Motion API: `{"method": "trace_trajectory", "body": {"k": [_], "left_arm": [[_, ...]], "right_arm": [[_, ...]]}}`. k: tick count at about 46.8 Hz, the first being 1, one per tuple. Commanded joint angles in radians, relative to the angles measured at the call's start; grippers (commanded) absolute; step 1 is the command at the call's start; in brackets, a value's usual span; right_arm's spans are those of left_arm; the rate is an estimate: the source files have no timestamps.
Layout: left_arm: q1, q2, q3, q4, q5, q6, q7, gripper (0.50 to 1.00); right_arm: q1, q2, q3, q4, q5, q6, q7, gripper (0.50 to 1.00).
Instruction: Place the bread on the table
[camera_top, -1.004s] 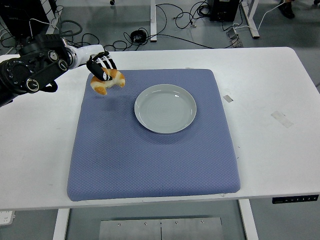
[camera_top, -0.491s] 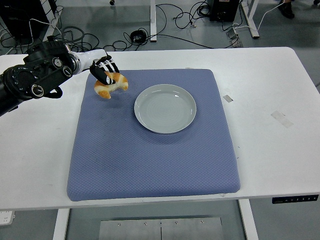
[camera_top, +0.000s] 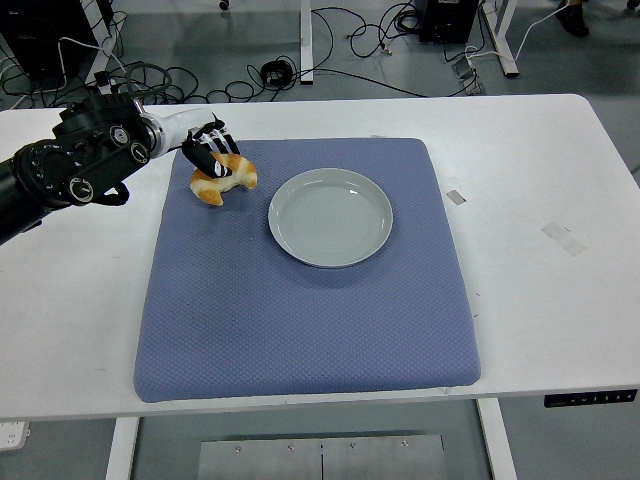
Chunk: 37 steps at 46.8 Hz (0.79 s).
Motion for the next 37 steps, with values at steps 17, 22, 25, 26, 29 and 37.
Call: {"method": "trace_trajectory", "body": {"k": [17,22,25,26,29,37], "left_arm": [[0.006,-0.015,0.0,0.0,-0.003,0.019,0.0,0.5],[0.006,-0.017,0.0,0.0,-0.003,0.02,0.0,0.5],[0.006,-0.018,0.0,0.0,-0.003,0.02,0.0,0.5],[0.006,-0.018,0.0,0.0,-0.003,0.02,0.0,0.5],[0.006,-0.018,0.0,0.0,-0.003,0.022,0.0,0.5],[0.012,-0.018,0.0,0.0,-0.006,0.02,0.006,0.5]], "right_arm": [[0.0,0.0,0.0,0.0,0.0,0.0,0.001,1.0],[0.0,0.0,0.0,0.0,0.0,0.0,0.0,1.0],[0.0,0.0,0.0,0.0,0.0,0.0,0.0,1.0],[0.0,0.0,0.0,0.0,0.0,0.0,0.0,1.0],[0.0,0.0,0.0,0.0,0.0,0.0,0.0,1.0],[0.0,0.0,0.0,0.0,0.0,0.0,0.0,1.0]]}}
